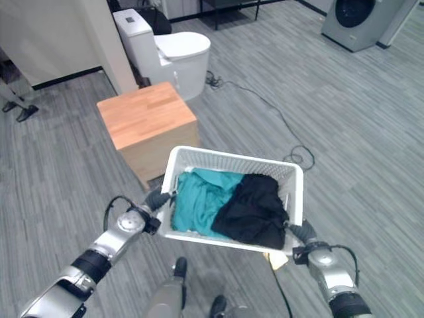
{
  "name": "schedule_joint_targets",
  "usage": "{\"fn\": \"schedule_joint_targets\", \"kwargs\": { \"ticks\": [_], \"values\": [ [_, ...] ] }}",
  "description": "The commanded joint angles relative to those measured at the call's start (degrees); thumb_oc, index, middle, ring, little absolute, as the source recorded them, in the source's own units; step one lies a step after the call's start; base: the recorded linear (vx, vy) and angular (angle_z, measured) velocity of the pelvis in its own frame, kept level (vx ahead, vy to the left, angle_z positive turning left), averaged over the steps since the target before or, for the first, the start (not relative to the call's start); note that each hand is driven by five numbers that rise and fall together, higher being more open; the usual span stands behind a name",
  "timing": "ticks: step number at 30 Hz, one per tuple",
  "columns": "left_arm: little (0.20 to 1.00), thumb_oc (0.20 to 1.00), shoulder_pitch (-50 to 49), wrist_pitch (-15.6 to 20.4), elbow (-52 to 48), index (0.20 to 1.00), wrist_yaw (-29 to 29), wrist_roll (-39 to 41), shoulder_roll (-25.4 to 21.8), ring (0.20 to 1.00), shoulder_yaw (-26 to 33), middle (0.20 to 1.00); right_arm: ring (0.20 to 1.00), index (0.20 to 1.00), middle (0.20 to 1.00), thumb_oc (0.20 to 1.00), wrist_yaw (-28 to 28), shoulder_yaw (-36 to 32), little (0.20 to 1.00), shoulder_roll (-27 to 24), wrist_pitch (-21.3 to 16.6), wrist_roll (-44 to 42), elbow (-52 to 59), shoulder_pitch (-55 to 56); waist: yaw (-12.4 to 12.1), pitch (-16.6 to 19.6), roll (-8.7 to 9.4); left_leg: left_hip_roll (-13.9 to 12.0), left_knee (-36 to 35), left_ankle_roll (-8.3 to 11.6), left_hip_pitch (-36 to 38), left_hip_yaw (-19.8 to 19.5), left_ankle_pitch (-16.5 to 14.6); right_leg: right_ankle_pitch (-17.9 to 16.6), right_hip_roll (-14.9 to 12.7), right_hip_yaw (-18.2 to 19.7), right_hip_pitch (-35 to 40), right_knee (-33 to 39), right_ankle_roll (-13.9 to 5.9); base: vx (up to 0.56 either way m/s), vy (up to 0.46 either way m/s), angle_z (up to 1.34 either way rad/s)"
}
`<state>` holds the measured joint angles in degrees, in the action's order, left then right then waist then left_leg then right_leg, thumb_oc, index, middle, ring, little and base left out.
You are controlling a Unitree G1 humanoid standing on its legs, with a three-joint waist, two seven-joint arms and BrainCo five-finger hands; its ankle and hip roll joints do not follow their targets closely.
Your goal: Grab the laundry basket,head to the washer,open it,put in the laundry and shut it.
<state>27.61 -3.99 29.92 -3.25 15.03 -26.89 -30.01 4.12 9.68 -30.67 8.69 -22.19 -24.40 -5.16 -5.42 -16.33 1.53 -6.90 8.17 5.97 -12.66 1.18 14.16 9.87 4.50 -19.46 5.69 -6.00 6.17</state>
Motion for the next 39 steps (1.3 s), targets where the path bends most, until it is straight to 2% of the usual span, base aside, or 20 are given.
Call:
{"fn": "schedule_joint_targets", "kwargs": {
  "ticks": [1, 4, 7, 9, 12, 13, 14, 15, 16, 18, 20, 21, 23, 24, 25, 27, 29, 30, 32, 39],
  "values": [
    [0.2, 0.2, 7.98, 4.38, 2.37, 0.2, -1.57, 0.15, -2.18, 0.2, 4.51, 0.2, 0.2, 0.2, 0.2, 0.2, -2.64, -5.17, 0.2, -4.93, -7.14, -5.89, 10.17, -0.2, 0.11, 1.94, 1.19, 1.16, 6.05, -3.66, -6.39, 1.48, -9.14, -0.91, -1.37, 6.96, 5.18, 6.55, -6.54, 0.15, 0.023, 0.02],
    [0.2, 0.2, 8.74, 4.43, 2.95, 0.2, -1.78, 0.04, -3.1, 0.2, 3.76, 0.2, 0.2, 0.2, 0.2, 0.2, -2.65, -3.35, 0.2, -4.18, -7.43, -5.93, 9.53, -2.18, -2.08, 2.5, 1.18, 5.77, -2.56, -4.14, -8.61, 0.54, -7.77, 1.3, 0.03, 8.68, 5.95, 5.1, -6.81, 0.28, 0.014, -0.12],
    [0.2, 0.2, 9.04, 4.52, 2.81, 0.2, -1.73, -0.15, -3.39, 0.2, 3.63, 0.2, 0.2, 0.2, 0.2, 0.2, -2.45, -1.46, 0.2, -2.2, -7.72, -6.25, 8.35, -4.14, -3.58, 3.33, 1.78, 7.04, -6.23, -4.48, -10.67, 3.25, -6.75, 2.98, 0.89, 10.17, 7.7, 4.09, -6.64, 0.34, 0.019, -0.53],
    [0.2, 0.2, 9.09, 4.38, 2.48, 0.2, -1.74, -0.24, -3.64, 0.2, 3.66, 0.2, 0.2, 0.2, 0.2, 0.2, -2.44, -0.28, 0.2, -0.33, -7.63, -6.33, 8.3, -4.99, -3.99, 5.22, 2.24, 6.71, -7.45, -5.96, -8.87, 6.26, -6.35, 3.9, 1.3, 11.14, 8.68, 3.83, -6.9, 0.39, 0.082, -0.34],
    [0.2, 0.2, 8.07, 4.84, 1.74, 0.2, -2.17, -0.42, -5.1, 0.2, 4.25, 0.2, 0.2, 0.2, 0.2, 0.2, -3.03, 1.02, 0.2, 2.03, -7.76, -6.18, 7.66, -5.42, -5.14, 7.48, 4.98, 8.28, -4.16, -7.31, -7.9, 6.03, -5.92, 3.64, -0.51, 12.43, 9.24, -0.22, -8.66, 0.42, 0.103, -0.35],
    [0.2, 0.2, 8.06, 4.83, 1.72, 0.2, -2.17, -0.42, -5.11, 0.2, 4.26, 0.2, 0.2, 0.2, 0.2, 0.2, -3.03, 1.03, 0.2, 2.04, -7.77, -6.18, 7.66, -5.43, -5.23, 7.6, 4.87, 8.08, -4.14, -7.28, -8.06, 6.06, -5.86, 3.5, -0.36, 12.55, 9.07, -0.19, -8.62, 0.51, 0.202, -0.4],
    [0.2, 0.2, 6.06, 5.14, 0.74, 0.2, -2.26, -0.5, -6.06, 0.2, 5.29, 0.2, 0.2, 0.2, 0.2, 0.2, -3.89, 1.15, 0.2, 3.57, -7.68, -5.14, 7.26, -4.89, -5.94, 8.68, 6.33, 9.65, -2.21, -8.92, -5.46, 7.95, -8.19, -4.65, -3.37, 12.46, 7.77, -7.73, -13.4, 0.49, 0.233, -0.36],
    [0.2, 0.2, 5.75, 5.02, 0.4, 0.2, -2.41, -0.63, -6.14, 0.2, 5.62, 0.2, 0.2, 0.2, 0.2, 0.2, -4.05, 1.23, 0.2, 4.3, -7.42, -4.37, 6.99, -4.97, -5.52, 8.59, 6.24, 10.19, -2.03, -9.98, -3.44, 8.57, -9.61, -9.44, -5.09, 12.19, 5.56, -14.69, -15.81, 0.64, 0.309, -0.24],
    [0.2, 0.2, 5.36, 4.98, 0.24, 0.2, -2.4, -0.76, -5.86, 0.2, 5.85, 0.2, 0.2, 0.2, 0.2, 0.2, -4.27, 1.47, 0.2, 4.73, -7.34, -3.87, 6.87, -5.37, -5.09, 8.64, 5.65, 10.5, -2.17, -10.97, -1.63, 8.82, -10.82, -13.79, -6.49, 11.73, 3.71, -20.26, -17.93, 0.43, 0.228, -0.32],
    [0.2, 0.2, 4.27, 4.99, -1.03, 0.2, -2.39, -0.94, -6.0, 0.2, 6.39, 0.2, 0.2, 0.2, 0.2, 0.2, -4.66, 1.23, 0.2, 5.13, -7.01, -2.86, 7.31, -5.39, -4.06, 8.37, 3.54, 9.89, -2.87, -12.38, 1.88, 8.74, -12.22, -19.34, -7.38, 10.74, 0.32, -30.28, -19.42, 0.32, 0.174, -0.21],
    [0.2, 0.2, 3.69, 4.94, -1.13, 0.2, -2.32, -1.06, -6.18, 0.2, 6.69, 0.2, 0.2, 0.2, 0.2, 0.2, -4.85, 0.99, 0.2, 5.26, -7.01, -2.35, 7.37, -5.2, -3.25, 8.12, 2.59, 9.82, -3.41, -12.92, 3.92, 8.54, -13.02, -18.36, -7.75, 9.92, -1.99, -34.43, -18.9, 0.33, 0.144, 0.2],
    [0.2, 0.2, 3.99, 4.73, -1.57, 0.2, -2.11, -1.08, -5.82, 0.2, 6.66, 0.2, 0.2, 0.2, 0.2, 0.2, -4.5, 0.35, 0.2, 5.48, -7.09, -1.55, 7.46, -5.47, -1.69, 7.34, 0.53, 9.62, -4.88, -13.28, 8.08, 6.85, -13.89, -14.72, -9.06, 8.04, -7.6, -38.71, -17.24, 0.56, 0.179, 0.2],
    [0.2, 0.2, 4.07, 4.76, -2.22, 0.2, -1.46, -1.39, -5.47, 0.2, 6.21, 0.2, 0.2, 0.2, 0.2, 0.2, -4.58, -1.24, 0.2, 4.74, -6.88, -1.61, 8.4, -4.21, 0.75, 6.47, -0.68, 10.0, -5.35, -12.5, 11.44, 4.34, -14.69, -10.48, -9.09, 7.48, -11.61, -34.72, -15.57, 0.39, 0.074, 0.36],
    [0.2, 0.2, 4.07, 4.76, -2.23, 0.2, -1.46, -1.39, -5.44, 0.2, 6.22, 0.2, 0.2, 0.2, 0.2, 0.2, -4.58, -1.25, 0.2, 4.71, -6.85, -1.61, 8.43, -4.19, 0.87, 6.55, -0.83, 9.85, -5.37, -12.44, 11.32, 4.19, -14.59, -10.65, -8.96, 7.27, -11.59, -34.48, -15.47, 0.33, -0.014, 1.06],
    [0.2, 0.2, 4.07, 4.66, -2.08, 0.2, -0.89, -2.21, -5.05, 0.2, 5.78, 0.2, 0.2, 0.2, 0.2, 0.2, -4.39, -2.56, 0.2, 4.13, -6.87, -1.84, 9.03, -3.25, 2.92, 6.42, -1.48, 9.89, -5.2, -11.67, 13.0, 2.48, -15.67, -7.83, -9.12, 6.05, -13.19, -27.96, -14.18, 0.31, -0.041, 1.18],
    [0.2, 0.2, 4.32, 4.48, -1.12, 0.2, -0.56, -2.58, -4.31, 0.2, 5.09, 0.2, 0.2, 0.2, 0.2, 0.2, -4.08, -3.49, 0.2, 3.69, -7.02, -2.22, 9.14, -2.73, 4.02, 6.45, -1.8, 9.79, -5.8, -10.64, 15.04, 1.3, -17.11, -6.19, -9.8, 5.59, -14.84, -19.04, -13.2, 0.39, -0.087, 0.99],
    [0.2, 0.2, 4.66, 4.37, -0.14, 0.2, -0.74, -3.14, -3.75, 0.2, 4.97, 0.2, 0.2, 0.2, 0.2, 0.2, -3.71, -4.98, 0.2, 2.82, -7.12, -2.65, 9.28, -1.6, 5.3, 6.43, -1.37, 10.11, -6.2, -9.63, 17.33, 0.24, -18.8, -8.25, -11.11, 7.08, -17.25, -9.98, -13.57, 0.31, -0.114, 0.58],
    [0.2, 0.2, 4.66, 4.39, -0.1, 0.2, -0.75, -3.15, -3.67, 0.2, 4.92, 0.2, 0.2, 0.2, 0.2, 0.2, -3.72, -5.03, 0.2, 2.78, -7.1, -2.65, 9.34, -1.49, 5.37, 6.33, -1.62, 9.88, -6.2, -9.58, 17.59, 0.09, -18.97, -8.39, -10.87, 6.84, -16.68, -9.42, -13.57, 0.37, -0.176, 0.68],
    [0.2, 0.2, 5.03, 4.47, 1.53, 0.2, -0.72, -4.46, -2.44, 0.2, 4.54, 0.2, 0.2, 0.2, 0.2, 0.2, -3.22, -7.18, 0.2, 2.31, -7.08, -2.96, 9.4, 0.22, 6.89, 6.09, -1.39, 9.73, -5.9, -8.32, 20.53, -0.86, -21.7, -13.47, -13.56, 6.29, -17.12, 1.01, -15.56, 0.43, -0.213, 1.14],
    [0.2, 0.2, 3.98, 5.06, 2.97, 0.2, -0.32, -6.23, -2.42, 0.2, 5.11, 0.2, 0.2, 0.2, 0.2, 0.2, -2.46, -11.84, 0.2, 1.51, -7.01, -1.73, 6.02, 3.38, 8.71, 7.97, -1.11, 7.96, -7.21, -6.14, 27.11, -1.3, -25.66, -17.35, -16.31, 3.83, -15.5, 4.37, -17.07, 0.32, -0.195, 0.23]
  ]
}}
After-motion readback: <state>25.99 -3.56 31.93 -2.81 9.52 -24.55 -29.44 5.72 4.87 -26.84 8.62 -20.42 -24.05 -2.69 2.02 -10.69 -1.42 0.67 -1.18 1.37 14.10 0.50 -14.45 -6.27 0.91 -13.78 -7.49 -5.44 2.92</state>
